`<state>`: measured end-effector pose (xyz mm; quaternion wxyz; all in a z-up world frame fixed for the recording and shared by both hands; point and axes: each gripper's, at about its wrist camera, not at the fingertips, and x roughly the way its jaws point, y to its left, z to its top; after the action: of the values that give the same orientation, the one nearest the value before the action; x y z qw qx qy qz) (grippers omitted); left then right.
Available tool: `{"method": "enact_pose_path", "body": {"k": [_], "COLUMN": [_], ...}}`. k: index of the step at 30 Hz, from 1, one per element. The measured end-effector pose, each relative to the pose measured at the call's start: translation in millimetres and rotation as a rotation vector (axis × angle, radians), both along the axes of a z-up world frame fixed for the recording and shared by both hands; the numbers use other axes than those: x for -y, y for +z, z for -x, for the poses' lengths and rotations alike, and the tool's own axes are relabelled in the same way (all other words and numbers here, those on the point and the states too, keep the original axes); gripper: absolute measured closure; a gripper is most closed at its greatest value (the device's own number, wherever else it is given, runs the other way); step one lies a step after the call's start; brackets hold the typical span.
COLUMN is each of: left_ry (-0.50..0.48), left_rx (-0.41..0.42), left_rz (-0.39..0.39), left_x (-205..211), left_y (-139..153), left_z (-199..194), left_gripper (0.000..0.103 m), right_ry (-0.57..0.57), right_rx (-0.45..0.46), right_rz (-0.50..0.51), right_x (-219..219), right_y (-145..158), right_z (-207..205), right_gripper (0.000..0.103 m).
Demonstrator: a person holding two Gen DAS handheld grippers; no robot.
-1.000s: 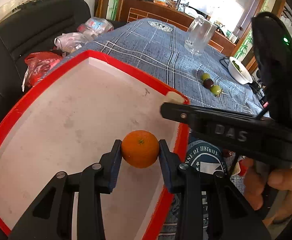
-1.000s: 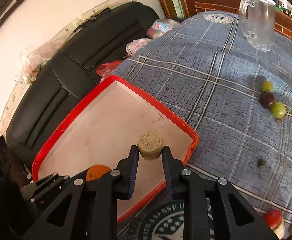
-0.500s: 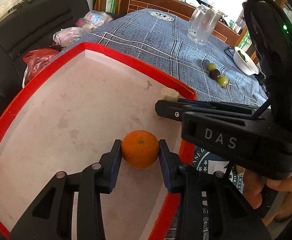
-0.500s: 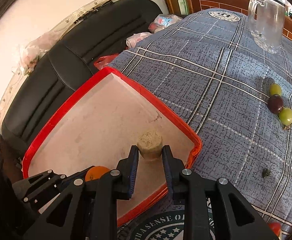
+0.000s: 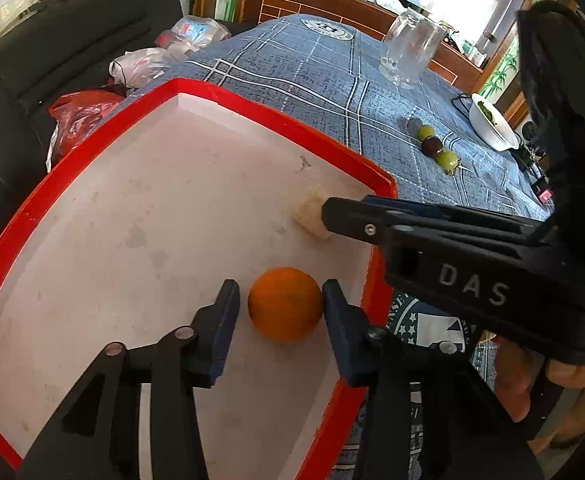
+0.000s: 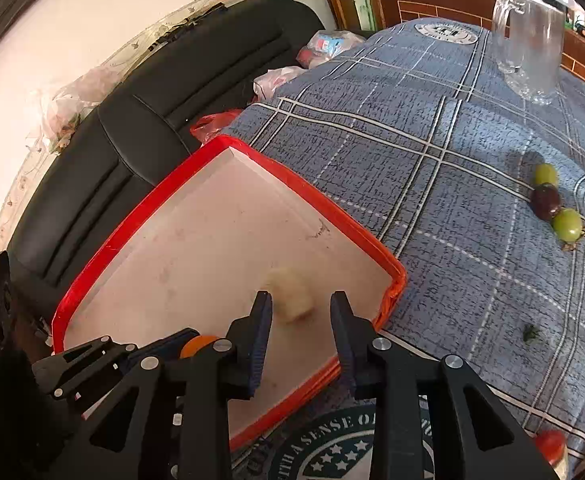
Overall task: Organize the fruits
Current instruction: 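Lower the orange into the red tray with the left gripper while the right drops the block there, then move both open grippers back over the fruit on the table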
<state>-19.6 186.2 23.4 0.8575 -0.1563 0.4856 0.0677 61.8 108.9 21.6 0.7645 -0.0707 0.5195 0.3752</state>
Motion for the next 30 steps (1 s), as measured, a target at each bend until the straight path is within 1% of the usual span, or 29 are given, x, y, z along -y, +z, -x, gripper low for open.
{"method": "enact_pose_path", "body": {"k": [5,7,9,10,13,15,17,20,21,25,28,30], "left_ry": [0.005,0.008,0.016,0.023,0.047,0.061,0.052,0.040,0.037,0.007,-0.009,-0.030], "left_rx": [0.008,0.006,0.008,0.013,0.042,0.088,0.130,0.157,0.164,0.161,0.166,0.161], "left_rz": [0.021,0.019,0.015,0.014,0.011,0.016,0.029,0.029,0.028,0.017,-0.012,-0.025], "left_x": [-0.8,-1.1,-2.4,-3.6,-6.8,-7.9,-6.8,-1.7,0.0,11.2,21.0,27.7], "left_y": [0.3,0.8,1.6,2.5,7.9,14.4,20.4,25.2,26.2,27.2,29.1,29.2], "left_z": [3.6,4.6,7.1,8.6,13.8,18.9,23.0,27.1,28.6,30.1,33.5,34.7], "left_gripper": [0.049,0.049,0.049,0.049,0.049,0.049,0.049,0.040,0.040,0.040,0.040,0.040], "right_ry": [-0.017,-0.026,-0.044,-0.054,-0.073,-0.087,-0.103,-0.128,-0.137,-0.159,-0.175,-0.189], "right_rx": [-0.004,0.001,0.010,0.018,0.050,0.063,0.082,0.106,0.109,0.117,0.121,0.120], "right_rz": [-0.030,-0.048,-0.062,-0.066,-0.083,-0.100,-0.107,-0.108,-0.109,-0.109,-0.112,-0.118], "right_x": [11.5,19.0,27.9,32.2,47.0,57.5,70.2,87.4,93.0,114.6,132.3,142.6], "right_y": [8.0,12.4,17.4,19.9,27.9,32.3,35.6,38.0,37.7,34.3,33.7,33.6], "right_z": [6.3,10.7,16.2,19.3,30.0,36.3,43.8,52.7,55.7,67.3,74.5,78.4], "right_gripper": [0.068,0.066,0.055,0.053,0.052,0.048,0.043,0.038,0.037,0.037,0.036,0.033]}}
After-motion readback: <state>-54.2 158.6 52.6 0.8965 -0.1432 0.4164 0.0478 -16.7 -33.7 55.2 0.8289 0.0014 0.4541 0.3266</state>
